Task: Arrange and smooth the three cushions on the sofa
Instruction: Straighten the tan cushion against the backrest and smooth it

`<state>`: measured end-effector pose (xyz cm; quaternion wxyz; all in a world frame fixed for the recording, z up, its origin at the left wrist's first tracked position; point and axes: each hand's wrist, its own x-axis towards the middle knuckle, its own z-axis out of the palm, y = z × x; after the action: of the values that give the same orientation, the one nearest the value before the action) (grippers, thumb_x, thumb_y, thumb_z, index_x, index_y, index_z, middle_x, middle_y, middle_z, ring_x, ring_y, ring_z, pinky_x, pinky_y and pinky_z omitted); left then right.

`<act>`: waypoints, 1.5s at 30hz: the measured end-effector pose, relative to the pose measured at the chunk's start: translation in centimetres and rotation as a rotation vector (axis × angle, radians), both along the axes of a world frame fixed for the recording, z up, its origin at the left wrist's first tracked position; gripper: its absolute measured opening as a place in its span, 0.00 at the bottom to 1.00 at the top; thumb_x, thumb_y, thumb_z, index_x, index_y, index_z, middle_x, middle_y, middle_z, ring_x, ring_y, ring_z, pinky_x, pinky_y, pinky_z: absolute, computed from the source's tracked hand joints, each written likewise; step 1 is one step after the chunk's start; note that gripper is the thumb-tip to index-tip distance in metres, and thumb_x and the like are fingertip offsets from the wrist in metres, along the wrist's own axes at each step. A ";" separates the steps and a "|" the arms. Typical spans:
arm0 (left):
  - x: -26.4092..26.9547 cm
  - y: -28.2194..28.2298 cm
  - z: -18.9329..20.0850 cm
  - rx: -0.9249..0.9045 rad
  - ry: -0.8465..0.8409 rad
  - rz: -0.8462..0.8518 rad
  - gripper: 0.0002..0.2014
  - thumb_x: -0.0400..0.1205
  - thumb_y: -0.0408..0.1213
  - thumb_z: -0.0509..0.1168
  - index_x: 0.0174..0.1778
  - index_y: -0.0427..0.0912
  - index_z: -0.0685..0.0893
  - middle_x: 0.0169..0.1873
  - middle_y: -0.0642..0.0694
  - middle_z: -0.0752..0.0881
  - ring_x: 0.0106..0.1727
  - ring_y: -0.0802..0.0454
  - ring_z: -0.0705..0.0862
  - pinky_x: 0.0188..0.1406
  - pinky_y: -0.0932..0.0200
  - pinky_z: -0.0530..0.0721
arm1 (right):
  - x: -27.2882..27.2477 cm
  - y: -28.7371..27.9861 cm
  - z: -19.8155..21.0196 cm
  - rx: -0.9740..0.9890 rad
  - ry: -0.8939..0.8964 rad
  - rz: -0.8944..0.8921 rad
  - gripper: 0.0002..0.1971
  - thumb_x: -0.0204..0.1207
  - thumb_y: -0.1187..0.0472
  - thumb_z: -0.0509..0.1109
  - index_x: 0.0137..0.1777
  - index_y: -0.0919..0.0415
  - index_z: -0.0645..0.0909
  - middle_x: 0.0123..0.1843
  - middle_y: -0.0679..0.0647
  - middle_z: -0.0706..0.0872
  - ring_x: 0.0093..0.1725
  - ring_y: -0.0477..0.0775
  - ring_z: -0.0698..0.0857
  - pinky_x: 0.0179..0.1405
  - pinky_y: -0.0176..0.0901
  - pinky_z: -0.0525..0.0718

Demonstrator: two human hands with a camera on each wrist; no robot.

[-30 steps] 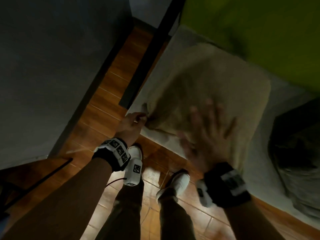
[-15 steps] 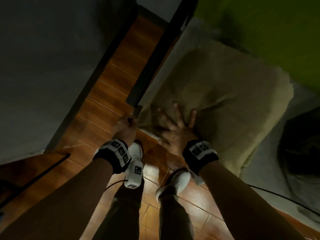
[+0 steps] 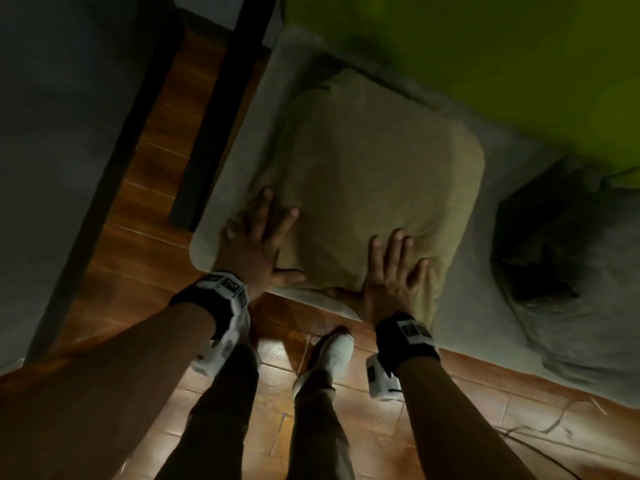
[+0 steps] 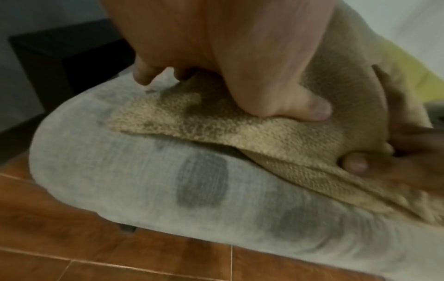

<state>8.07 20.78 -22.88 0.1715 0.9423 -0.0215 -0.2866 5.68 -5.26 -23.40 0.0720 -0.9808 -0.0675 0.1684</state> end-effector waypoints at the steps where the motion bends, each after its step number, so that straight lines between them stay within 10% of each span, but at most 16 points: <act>1: -0.1 0.1 -0.7 0.020 -0.002 -0.022 0.59 0.66 0.79 0.61 0.75 0.73 0.19 0.80 0.50 0.18 0.85 0.24 0.49 0.76 0.21 0.60 | -0.1 -0.3 -0.9 -0.004 0.014 0.007 0.66 0.63 0.15 0.60 0.84 0.43 0.20 0.84 0.50 0.15 0.85 0.56 0.21 0.82 0.77 0.33; 5: 0.4 0.3 -0.8 0.040 0.030 -0.031 0.60 0.67 0.78 0.61 0.74 0.71 0.18 0.81 0.51 0.18 0.85 0.25 0.50 0.76 0.20 0.59 | -1.2 -1.3 -0.8 -0.010 0.159 0.000 0.59 0.67 0.13 0.49 0.77 0.39 0.11 0.78 0.48 0.09 0.80 0.54 0.13 0.79 0.68 0.18; 10: -0.3 1.6 1.6 -0.093 0.124 0.019 0.63 0.68 0.68 0.72 0.75 0.75 0.22 0.79 0.57 0.17 0.87 0.31 0.50 0.75 0.26 0.68 | -7.1 -6.6 0.6 -0.055 0.479 -0.141 0.52 0.72 0.16 0.45 0.80 0.37 0.16 0.82 0.46 0.15 0.85 0.60 0.22 0.83 0.74 0.35; 14: -1.3 2.3 5.1 -0.232 0.009 0.182 0.62 0.70 0.52 0.79 0.79 0.78 0.32 0.87 0.55 0.34 0.85 0.34 0.56 0.75 0.29 0.68 | -9.7 -9.1 3.7 0.373 0.178 -0.456 0.37 0.82 0.32 0.56 0.88 0.44 0.57 0.91 0.53 0.55 0.88 0.58 0.57 0.84 0.61 0.64; 19: -1.8 4.2 6.6 -0.268 0.043 0.624 0.29 0.87 0.55 0.58 0.85 0.52 0.61 0.80 0.36 0.69 0.76 0.34 0.72 0.72 0.34 0.70 | -8.1 -9.7 5.4 1.014 0.299 -1.144 0.34 0.80 0.31 0.65 0.83 0.42 0.68 0.78 0.54 0.80 0.72 0.57 0.83 0.71 0.64 0.82; 24: -1.0 5.2 7.4 -0.430 0.225 0.743 0.18 0.90 0.40 0.57 0.73 0.35 0.78 0.69 0.29 0.81 0.63 0.31 0.83 0.61 0.41 0.81 | -6.8 -10.4 6.2 0.791 0.337 -1.113 0.07 0.80 0.47 0.74 0.56 0.41 0.86 0.56 0.53 0.92 0.56 0.55 0.90 0.61 0.62 0.89; 29: 0.1 7.2 7.2 -0.274 0.147 0.622 0.10 0.87 0.35 0.64 0.63 0.38 0.80 0.54 0.32 0.85 0.45 0.37 0.87 0.46 0.43 0.86 | -6.5 -11.7 6.2 0.491 0.263 -1.045 0.12 0.84 0.47 0.70 0.61 0.50 0.87 0.51 0.54 0.90 0.52 0.58 0.88 0.49 0.49 0.85; 37: -0.4 6.8 7.1 -0.072 0.092 0.583 0.16 0.84 0.31 0.65 0.68 0.34 0.79 0.60 0.25 0.83 0.58 0.26 0.82 0.55 0.41 0.77 | -5.1 -11.7 6.3 0.206 0.326 -0.892 0.16 0.86 0.58 0.66 0.70 0.59 0.85 0.67 0.65 0.88 0.66 0.66 0.85 0.61 0.48 0.81; 41: 2.6 4.9 11.6 -0.244 -0.063 0.542 0.21 0.86 0.48 0.63 0.73 0.44 0.74 0.67 0.38 0.79 0.64 0.35 0.80 0.53 0.45 0.76 | -1.8 -12.4 8.4 0.217 0.122 -0.638 0.26 0.86 0.47 0.63 0.81 0.55 0.74 0.81 0.60 0.75 0.77 0.65 0.75 0.76 0.59 0.76; 45: 8.2 1.2 15.3 -0.266 -0.254 0.233 0.27 0.86 0.51 0.60 0.82 0.53 0.65 0.81 0.43 0.66 0.79 0.40 0.68 0.73 0.43 0.69 | 3.7 -12.3 11.5 0.104 -0.030 -0.268 0.31 0.87 0.36 0.50 0.87 0.43 0.60 0.89 0.53 0.62 0.87 0.61 0.61 0.82 0.65 0.68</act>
<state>16.23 22.00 -7.61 0.3222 0.9361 0.0284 -0.1382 9.38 -17.55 -11.94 0.1435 -0.9783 0.0546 0.1390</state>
